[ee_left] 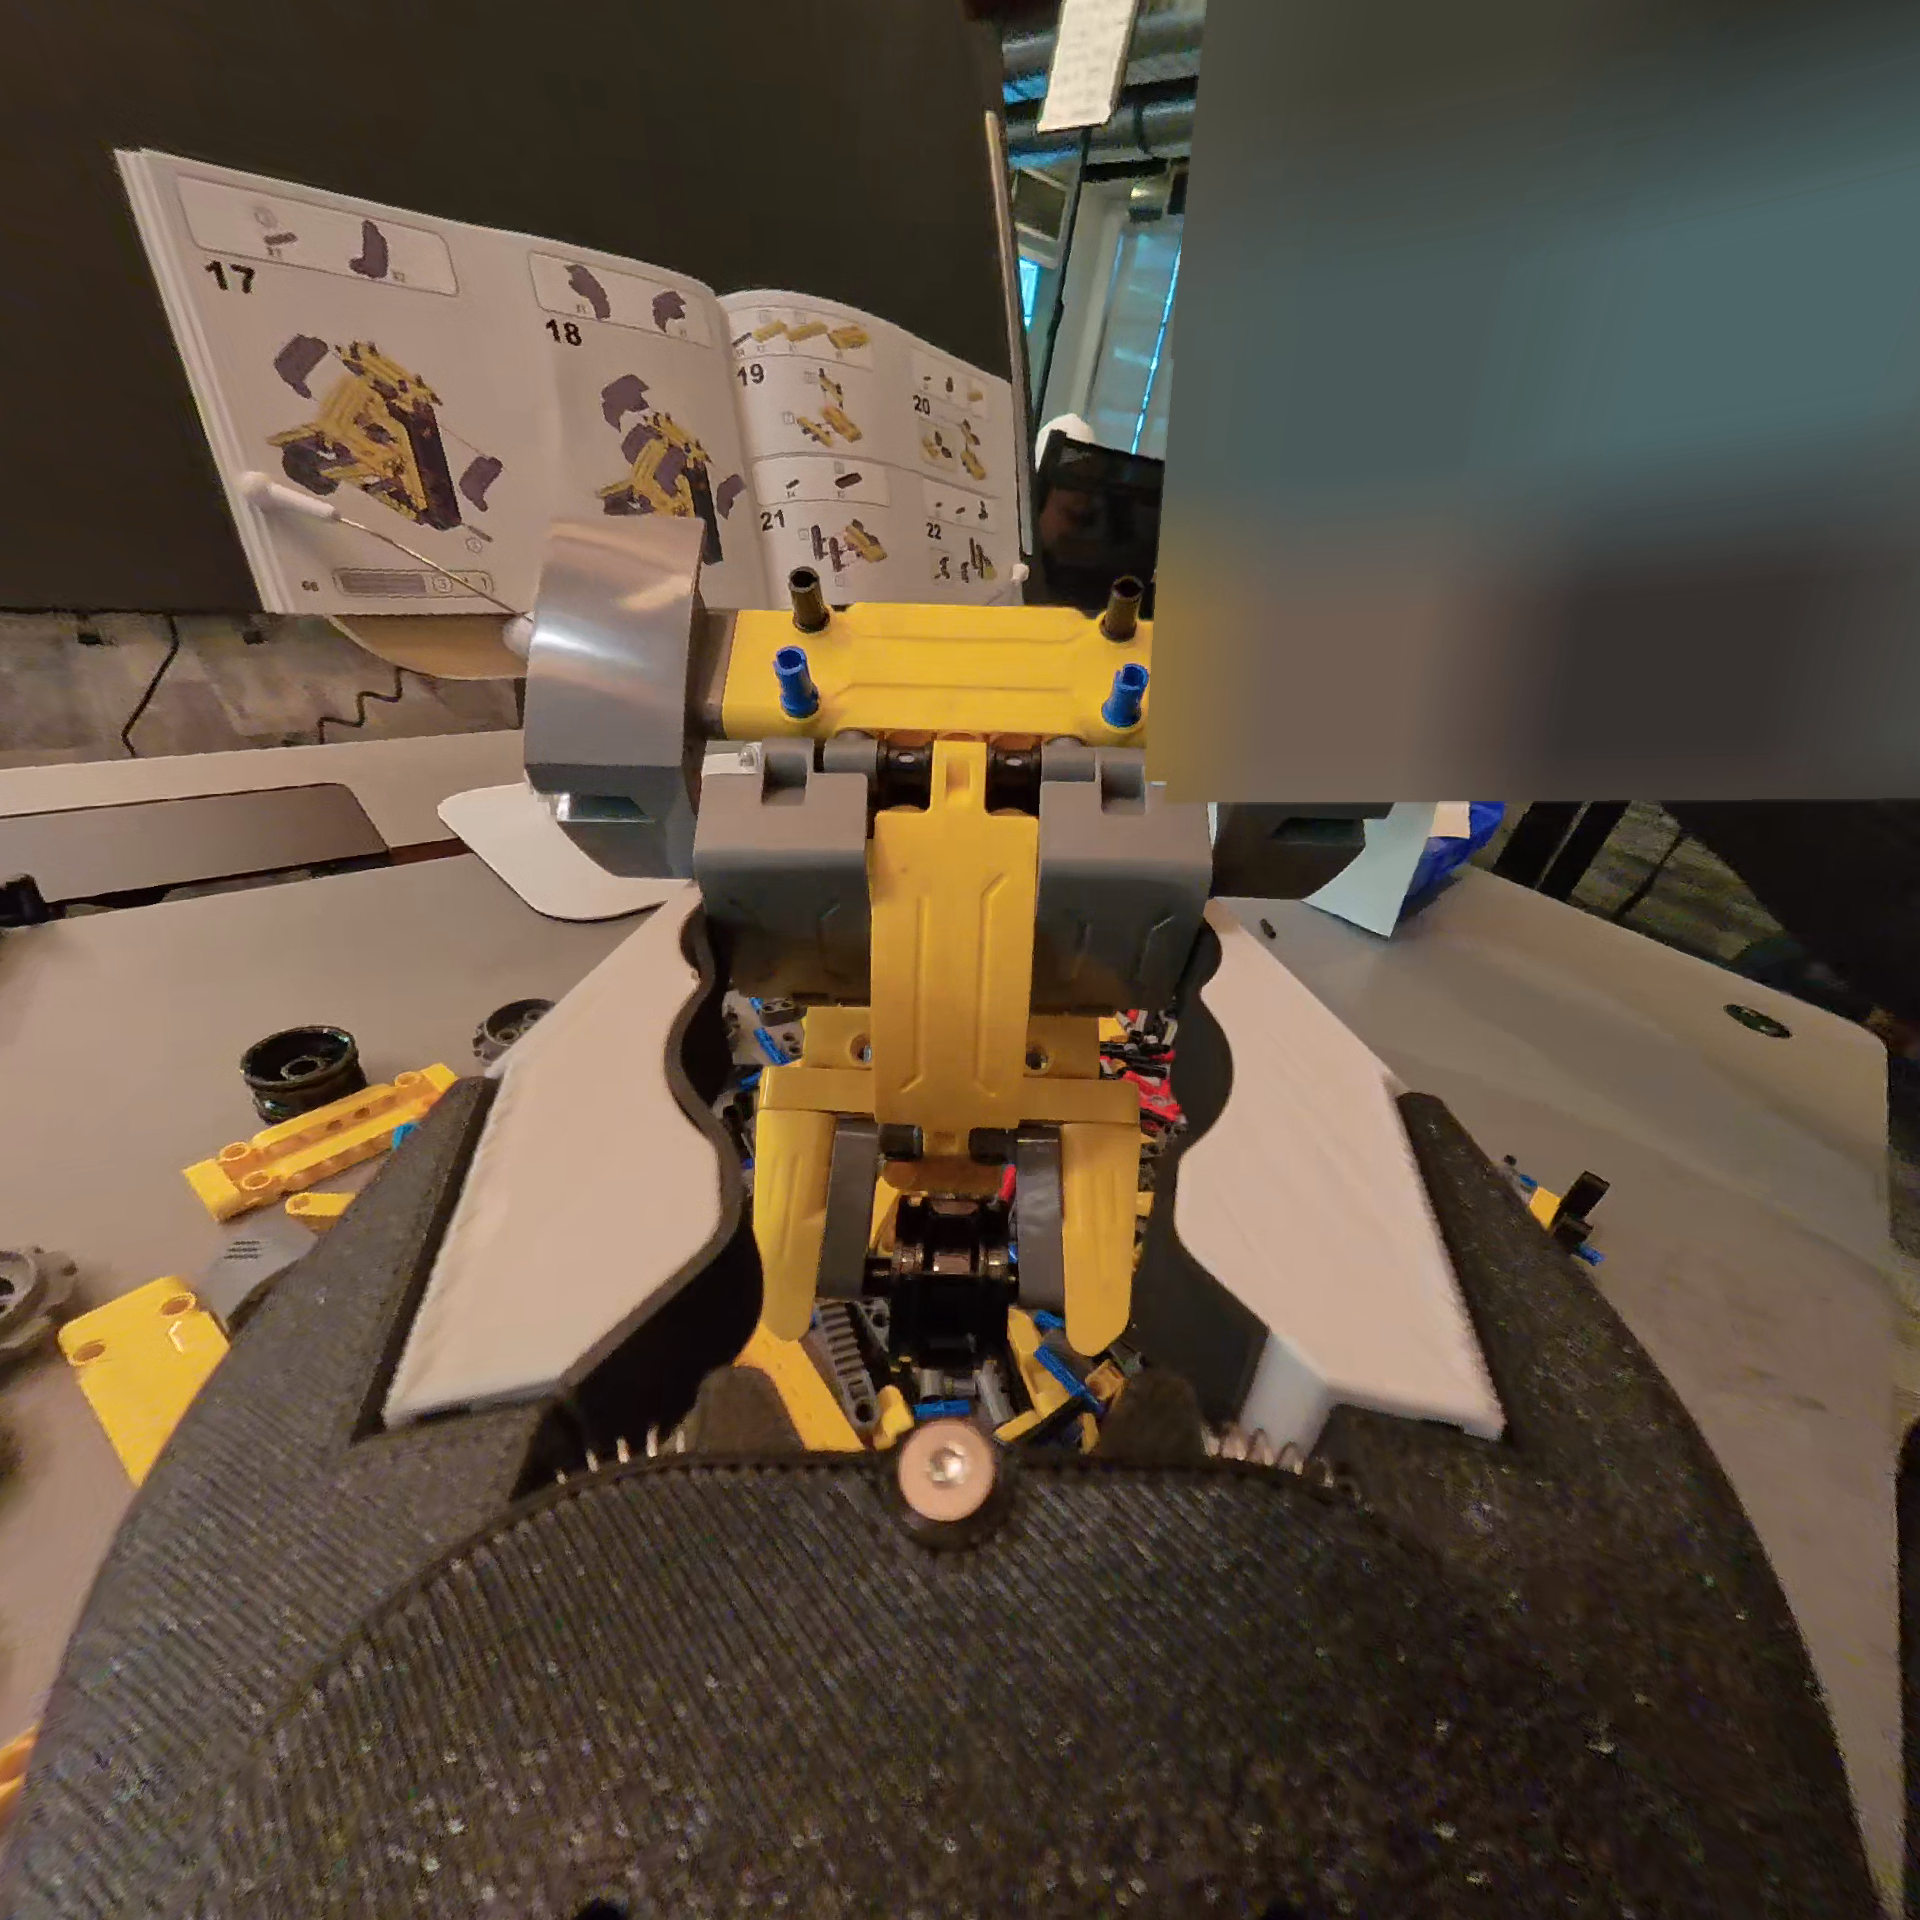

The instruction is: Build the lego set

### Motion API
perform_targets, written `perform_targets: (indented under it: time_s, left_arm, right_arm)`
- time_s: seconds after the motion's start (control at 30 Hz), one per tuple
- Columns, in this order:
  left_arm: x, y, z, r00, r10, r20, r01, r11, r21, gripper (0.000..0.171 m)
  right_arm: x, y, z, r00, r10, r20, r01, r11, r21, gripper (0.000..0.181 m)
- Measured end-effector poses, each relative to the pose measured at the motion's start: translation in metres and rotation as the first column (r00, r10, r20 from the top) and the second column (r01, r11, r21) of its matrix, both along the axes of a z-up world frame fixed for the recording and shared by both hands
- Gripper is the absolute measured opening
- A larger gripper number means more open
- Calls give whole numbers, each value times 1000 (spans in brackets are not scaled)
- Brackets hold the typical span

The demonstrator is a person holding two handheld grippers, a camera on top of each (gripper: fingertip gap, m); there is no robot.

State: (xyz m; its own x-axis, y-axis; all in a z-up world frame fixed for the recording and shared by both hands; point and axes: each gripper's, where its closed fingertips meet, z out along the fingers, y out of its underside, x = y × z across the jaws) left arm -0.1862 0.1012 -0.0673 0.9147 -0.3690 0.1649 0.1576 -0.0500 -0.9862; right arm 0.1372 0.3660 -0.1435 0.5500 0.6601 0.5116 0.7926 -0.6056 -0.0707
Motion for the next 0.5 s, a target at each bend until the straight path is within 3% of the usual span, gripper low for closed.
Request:
perform_targets:
  time_s: [0.5]
  left_arm:
    - [-4,-1,-8,1000,13,6,-13,1000,-11,81]
  right_arm:
    - [-67,-46,-9,961,130,-245,-156,984,-90,0]
